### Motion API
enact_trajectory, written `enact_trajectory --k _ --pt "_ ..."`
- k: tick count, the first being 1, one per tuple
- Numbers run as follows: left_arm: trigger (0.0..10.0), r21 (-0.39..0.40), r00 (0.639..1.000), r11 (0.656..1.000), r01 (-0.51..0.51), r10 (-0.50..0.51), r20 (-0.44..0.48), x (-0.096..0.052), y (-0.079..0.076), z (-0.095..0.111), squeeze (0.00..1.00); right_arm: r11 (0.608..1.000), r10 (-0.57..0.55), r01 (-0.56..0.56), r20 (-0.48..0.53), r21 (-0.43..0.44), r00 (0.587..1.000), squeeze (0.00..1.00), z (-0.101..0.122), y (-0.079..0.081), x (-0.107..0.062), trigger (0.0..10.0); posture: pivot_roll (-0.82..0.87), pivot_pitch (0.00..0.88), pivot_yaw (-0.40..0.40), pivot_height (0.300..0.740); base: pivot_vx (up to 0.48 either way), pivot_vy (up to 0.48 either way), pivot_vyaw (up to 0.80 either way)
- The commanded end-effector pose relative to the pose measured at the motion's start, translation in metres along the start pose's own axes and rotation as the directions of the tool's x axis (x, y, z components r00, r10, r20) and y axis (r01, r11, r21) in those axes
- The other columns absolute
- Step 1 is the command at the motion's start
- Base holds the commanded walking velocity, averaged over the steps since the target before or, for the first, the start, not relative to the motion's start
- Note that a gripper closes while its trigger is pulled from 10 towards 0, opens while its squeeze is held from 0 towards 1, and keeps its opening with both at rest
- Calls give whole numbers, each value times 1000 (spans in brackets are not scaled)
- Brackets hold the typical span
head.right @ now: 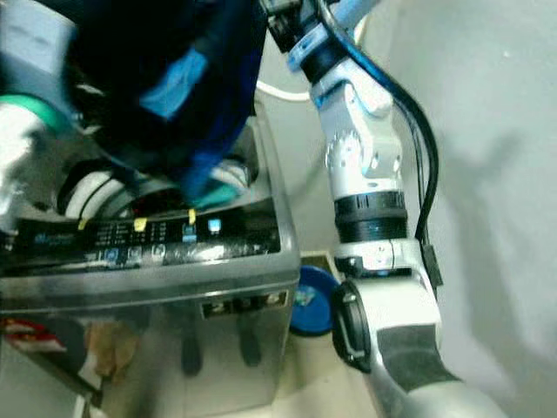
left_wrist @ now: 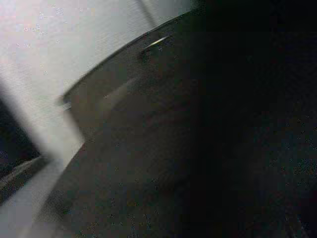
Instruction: Clothes washing
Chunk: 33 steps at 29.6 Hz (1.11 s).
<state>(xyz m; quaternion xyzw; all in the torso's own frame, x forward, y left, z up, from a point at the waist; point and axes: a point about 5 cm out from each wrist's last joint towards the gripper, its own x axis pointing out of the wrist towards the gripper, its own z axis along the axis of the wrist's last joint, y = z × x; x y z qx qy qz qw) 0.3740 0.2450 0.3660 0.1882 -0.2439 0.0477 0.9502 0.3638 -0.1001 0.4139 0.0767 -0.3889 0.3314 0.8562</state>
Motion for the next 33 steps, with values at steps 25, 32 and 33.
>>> enact_trajectory --k 25,32,33 --pt "10000 -363 811 730 579 -563 159 -96 -108 8 0 913 103 -290 -524 -288 845 1000 -149 120 -10 10000 155 55 15 740 0 0 0" --pt "10000 -395 823 732 555 -551 137 -108 -108 9 0 923 -73 -129 -496 -362 865 1000 -140 92 -5 10000 158 57 15 740 0 0 0" --pt "10000 -403 828 734 547 -546 130 -109 -107 9 0 909 -77 -151 -515 -387 854 839 -141 86 -8 10000 157 57 15 740 0 0 0"
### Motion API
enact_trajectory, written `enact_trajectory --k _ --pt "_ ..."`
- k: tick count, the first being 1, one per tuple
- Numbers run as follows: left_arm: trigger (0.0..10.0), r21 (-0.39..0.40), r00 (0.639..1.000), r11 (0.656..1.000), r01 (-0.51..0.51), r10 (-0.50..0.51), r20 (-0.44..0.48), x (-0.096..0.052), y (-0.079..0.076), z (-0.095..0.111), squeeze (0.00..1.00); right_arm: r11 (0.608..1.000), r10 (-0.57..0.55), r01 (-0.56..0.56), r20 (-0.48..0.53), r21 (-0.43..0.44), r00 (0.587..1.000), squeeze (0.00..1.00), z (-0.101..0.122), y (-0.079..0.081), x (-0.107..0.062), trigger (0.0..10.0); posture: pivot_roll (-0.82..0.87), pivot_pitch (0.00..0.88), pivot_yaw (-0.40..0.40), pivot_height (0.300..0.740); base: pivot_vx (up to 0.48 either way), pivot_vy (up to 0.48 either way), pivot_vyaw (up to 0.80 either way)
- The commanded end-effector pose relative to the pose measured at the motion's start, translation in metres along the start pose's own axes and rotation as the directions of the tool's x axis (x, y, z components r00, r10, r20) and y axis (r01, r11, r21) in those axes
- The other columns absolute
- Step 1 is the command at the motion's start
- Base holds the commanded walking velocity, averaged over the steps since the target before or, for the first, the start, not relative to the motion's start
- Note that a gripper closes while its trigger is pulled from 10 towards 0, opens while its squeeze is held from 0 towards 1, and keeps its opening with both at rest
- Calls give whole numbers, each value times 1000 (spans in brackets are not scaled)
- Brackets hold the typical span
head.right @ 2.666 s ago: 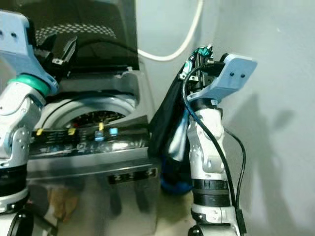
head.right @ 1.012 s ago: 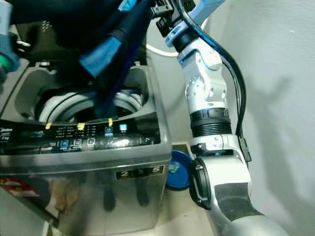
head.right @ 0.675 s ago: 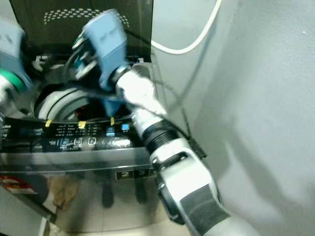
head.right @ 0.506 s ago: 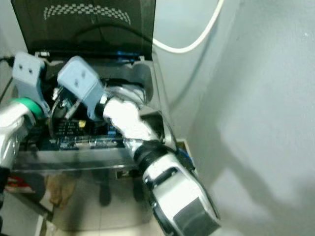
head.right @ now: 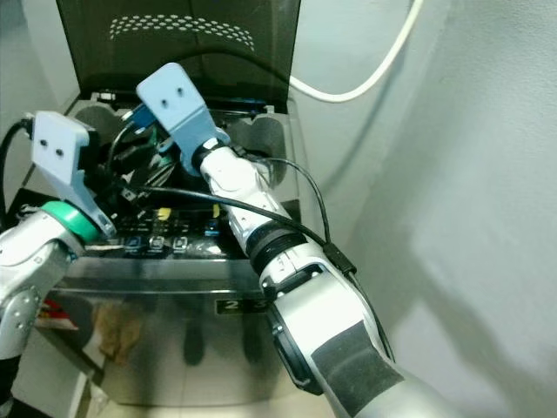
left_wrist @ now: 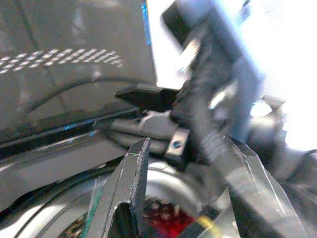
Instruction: Clothes washing
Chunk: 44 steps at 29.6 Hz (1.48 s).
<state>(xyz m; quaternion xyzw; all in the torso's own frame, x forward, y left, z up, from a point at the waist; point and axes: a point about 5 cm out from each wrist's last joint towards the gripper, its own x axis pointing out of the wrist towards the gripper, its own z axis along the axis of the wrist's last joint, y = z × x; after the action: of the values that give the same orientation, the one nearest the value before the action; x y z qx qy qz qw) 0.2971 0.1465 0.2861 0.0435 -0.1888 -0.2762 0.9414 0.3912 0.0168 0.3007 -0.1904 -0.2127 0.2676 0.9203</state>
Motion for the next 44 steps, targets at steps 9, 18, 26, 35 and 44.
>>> enact_trajectory --k 9,18,26,35,44 --pt "10000 -22 1000 1000 -9 9 -24 -4 -5 1 0 999 30 -30 -36 16 999 0 -15 -32 -12 10000 138 63 27 740 0 0 0" --pt "10000 11 999 999 -33 33 -22 -4 -7 3 0 897 -234 187 73 400 970 0 -21 -90 -37 10000 138 64 30 740 0 0 0" --pt "10000 7 998 998 -68 68 -5 0 -7 5 0 857 -341 235 162 458 926 0 -32 -118 -78 10000 131 53 26 740 0 0 0" --pt "10000 -30 975 974 -223 223 7 7 3 -3 0 865 -436 331 240 377 867 0 -26 -115 -124 10000 90 37 35 740 0 0 0" --pt "10000 -42 941 940 -338 338 1 16 14 -15 0 896 -352 238 273 375 895 0 -12 -95 -150 10000 18 0 49 740 0 0 0"
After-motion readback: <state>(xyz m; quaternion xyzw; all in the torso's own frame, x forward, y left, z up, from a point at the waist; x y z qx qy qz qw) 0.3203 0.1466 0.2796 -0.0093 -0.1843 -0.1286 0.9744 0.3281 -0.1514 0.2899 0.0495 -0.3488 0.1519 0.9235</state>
